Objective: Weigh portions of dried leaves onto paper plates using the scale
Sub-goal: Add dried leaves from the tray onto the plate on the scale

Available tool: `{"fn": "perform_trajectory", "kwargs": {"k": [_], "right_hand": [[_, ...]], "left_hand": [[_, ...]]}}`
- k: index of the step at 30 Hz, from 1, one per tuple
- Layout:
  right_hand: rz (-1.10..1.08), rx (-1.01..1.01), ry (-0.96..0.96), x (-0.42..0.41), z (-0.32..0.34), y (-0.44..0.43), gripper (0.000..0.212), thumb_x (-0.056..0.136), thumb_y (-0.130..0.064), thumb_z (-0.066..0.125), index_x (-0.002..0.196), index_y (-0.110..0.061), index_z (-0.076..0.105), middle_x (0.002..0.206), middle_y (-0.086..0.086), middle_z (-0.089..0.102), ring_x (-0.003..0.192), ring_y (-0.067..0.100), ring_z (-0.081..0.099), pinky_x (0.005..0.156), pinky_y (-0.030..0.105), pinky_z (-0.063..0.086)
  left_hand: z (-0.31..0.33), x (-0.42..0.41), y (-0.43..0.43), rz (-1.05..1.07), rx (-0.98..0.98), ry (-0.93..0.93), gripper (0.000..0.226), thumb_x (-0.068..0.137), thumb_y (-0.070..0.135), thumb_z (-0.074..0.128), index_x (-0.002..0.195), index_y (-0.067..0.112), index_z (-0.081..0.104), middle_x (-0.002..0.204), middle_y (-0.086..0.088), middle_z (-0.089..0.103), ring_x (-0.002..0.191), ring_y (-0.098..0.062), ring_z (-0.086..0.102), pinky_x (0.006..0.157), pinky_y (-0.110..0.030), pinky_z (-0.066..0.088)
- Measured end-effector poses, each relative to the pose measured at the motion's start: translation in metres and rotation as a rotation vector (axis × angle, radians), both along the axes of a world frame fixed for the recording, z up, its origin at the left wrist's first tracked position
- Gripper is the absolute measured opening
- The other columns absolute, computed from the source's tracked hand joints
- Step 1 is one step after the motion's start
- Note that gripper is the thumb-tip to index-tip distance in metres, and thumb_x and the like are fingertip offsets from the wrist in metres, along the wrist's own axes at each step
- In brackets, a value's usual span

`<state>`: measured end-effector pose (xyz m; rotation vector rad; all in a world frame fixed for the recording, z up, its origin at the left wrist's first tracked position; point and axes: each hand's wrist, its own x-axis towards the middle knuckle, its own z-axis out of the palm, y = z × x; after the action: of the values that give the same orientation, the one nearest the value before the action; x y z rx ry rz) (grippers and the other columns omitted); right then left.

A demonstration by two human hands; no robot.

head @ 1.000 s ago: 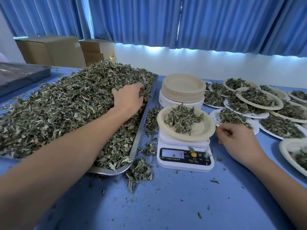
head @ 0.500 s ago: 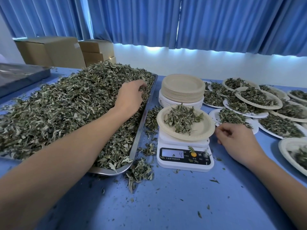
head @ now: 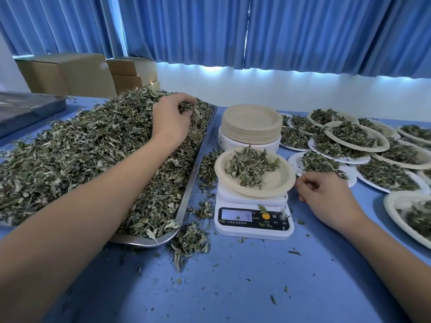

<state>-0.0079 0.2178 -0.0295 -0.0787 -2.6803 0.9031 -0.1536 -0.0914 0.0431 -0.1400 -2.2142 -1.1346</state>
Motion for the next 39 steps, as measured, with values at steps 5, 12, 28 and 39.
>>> {"fn": "perform_trajectory", "kwargs": {"k": [5, 12, 28, 39], "right_hand": [[0.002, -0.006, -0.001, 0.000, 0.000, 0.000, 0.030, 0.098, -0.019, 0.059, 0.069, -0.025, 0.067, 0.062, 0.007, 0.067, 0.059, 0.023, 0.058, 0.059, 0.033, 0.051], [0.019, -0.010, -0.003, 0.000, 0.000, 0.001, 0.031, 0.098, -0.020, 0.059, 0.068, -0.022, 0.067, 0.063, 0.007, 0.068, 0.060, 0.025, 0.060, 0.065, 0.034, 0.053], [0.051, -0.001, -0.019, 0.000, 0.000, 0.002, 0.032, 0.100, -0.023, 0.059, 0.070, -0.015, 0.066, 0.065, 0.012, 0.067, 0.049, 0.014, 0.047, 0.054, 0.029, 0.042], [0.037, 0.011, -0.013, -0.003, -0.002, 0.004, 0.031, 0.100, -0.024, 0.059, 0.071, -0.018, 0.067, 0.067, 0.009, 0.068, 0.049, 0.017, 0.050, 0.055, 0.031, 0.045]], "left_hand": [[0.013, 0.012, 0.019, -0.212, 0.096, 0.010, 0.024, 0.089, 0.004, 0.073, 0.099, 0.025, 0.078, 0.094, 0.011, 0.074, 0.075, -0.008, 0.069, 0.081, -0.027, 0.059], [0.016, 0.051, 0.077, -0.746, -0.311, -0.096, 0.024, 0.087, 0.006, 0.076, 0.106, 0.020, 0.076, 0.104, 0.007, 0.075, 0.097, -0.009, 0.071, 0.096, -0.033, 0.056], [0.002, 0.034, 0.062, -0.572, -0.620, -0.045, 0.040, 0.107, 0.040, 0.038, 0.144, 0.035, 0.051, 0.148, 0.014, 0.051, 0.139, -0.011, 0.045, 0.120, -0.056, 0.023], [-0.041, -0.011, -0.004, -0.059, -0.680, -0.519, 0.032, 0.105, 0.024, 0.043, 0.130, 0.010, 0.056, 0.123, -0.020, 0.063, 0.100, -0.037, 0.062, 0.085, -0.042, 0.052]]}}
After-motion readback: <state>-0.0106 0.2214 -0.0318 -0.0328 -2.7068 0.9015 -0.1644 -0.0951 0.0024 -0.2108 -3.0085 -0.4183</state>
